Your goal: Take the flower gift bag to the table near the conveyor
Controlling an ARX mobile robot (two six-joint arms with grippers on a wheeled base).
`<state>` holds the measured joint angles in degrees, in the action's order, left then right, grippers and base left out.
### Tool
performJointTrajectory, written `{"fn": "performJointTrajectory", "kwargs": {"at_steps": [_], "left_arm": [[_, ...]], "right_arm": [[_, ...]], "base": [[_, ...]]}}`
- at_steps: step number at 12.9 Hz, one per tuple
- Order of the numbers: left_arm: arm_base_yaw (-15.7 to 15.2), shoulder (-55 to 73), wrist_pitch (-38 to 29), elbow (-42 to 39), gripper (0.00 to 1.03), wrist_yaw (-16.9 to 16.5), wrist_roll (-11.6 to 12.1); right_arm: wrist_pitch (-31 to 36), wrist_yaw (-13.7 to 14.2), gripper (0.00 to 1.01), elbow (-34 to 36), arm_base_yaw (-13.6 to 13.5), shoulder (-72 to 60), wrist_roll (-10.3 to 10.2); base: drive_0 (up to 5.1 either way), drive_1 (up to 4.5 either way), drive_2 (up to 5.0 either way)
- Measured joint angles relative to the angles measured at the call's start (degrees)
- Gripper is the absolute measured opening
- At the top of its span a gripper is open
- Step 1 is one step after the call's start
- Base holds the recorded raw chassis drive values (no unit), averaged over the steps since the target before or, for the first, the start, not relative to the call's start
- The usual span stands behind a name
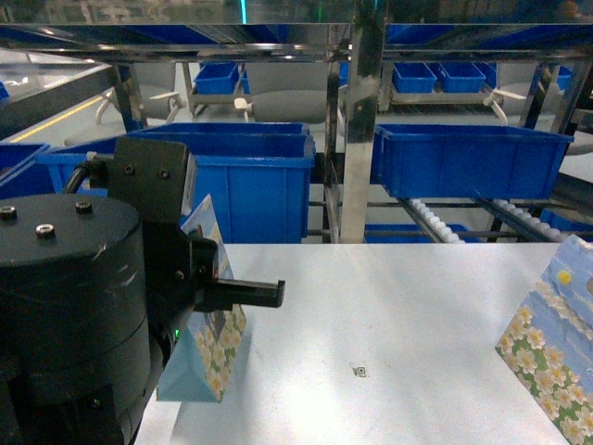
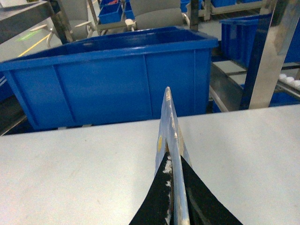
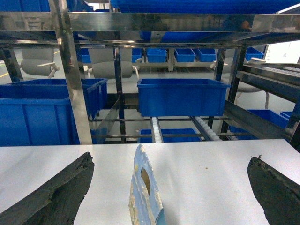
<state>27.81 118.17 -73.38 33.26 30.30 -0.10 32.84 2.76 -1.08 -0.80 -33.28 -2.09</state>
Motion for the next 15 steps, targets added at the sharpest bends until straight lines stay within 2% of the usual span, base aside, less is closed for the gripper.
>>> {"fn": "performJointTrajectory", "kwargs": {"at_steps": [4,7,8,10,13,15], "left_arm": [[2.7,1.4,-0.4,-3.0,0.02,3.8,-1.1],[4.4,1.7,-0.6,-5.6,0.02,4.6,-1.5],[4.8,1.6,-0.9,-6.5,0.09,4.9,-1.9],[5.4,0.1,-0.7,-8.4,0.34,5.2,-1.9],[4.7,-4.0,-0.1,-10.1,0.70,1.8,-1.2],[3.4,-10.8,-0.3,-10.7,1.00,-1.0,-0.2]], "right_arm": [[0.0,0.0,0.98,0.0,0.0,0.0,0.0],[0.0,0.0,0.98,0.0,0.0,0.0,0.0],[0.0,0.0,0.98,0.0,0.0,0.0,0.0],[0.0,0.0,0.98,0.0,0.0,0.0,0.0],[0.0,0.0,0.98,0.0,0.0,0.0,0.0],[0.0,0.0,0.98,0.0,0.0,0.0,0.0]], "base": [[0.0,0.00,0.0],[0.0,0.00,0.0],[0.0,0.00,0.0],[0.0,0.00,0.0],[0.0,0.00,0.0],[0.0,0.00,0.0]]}}
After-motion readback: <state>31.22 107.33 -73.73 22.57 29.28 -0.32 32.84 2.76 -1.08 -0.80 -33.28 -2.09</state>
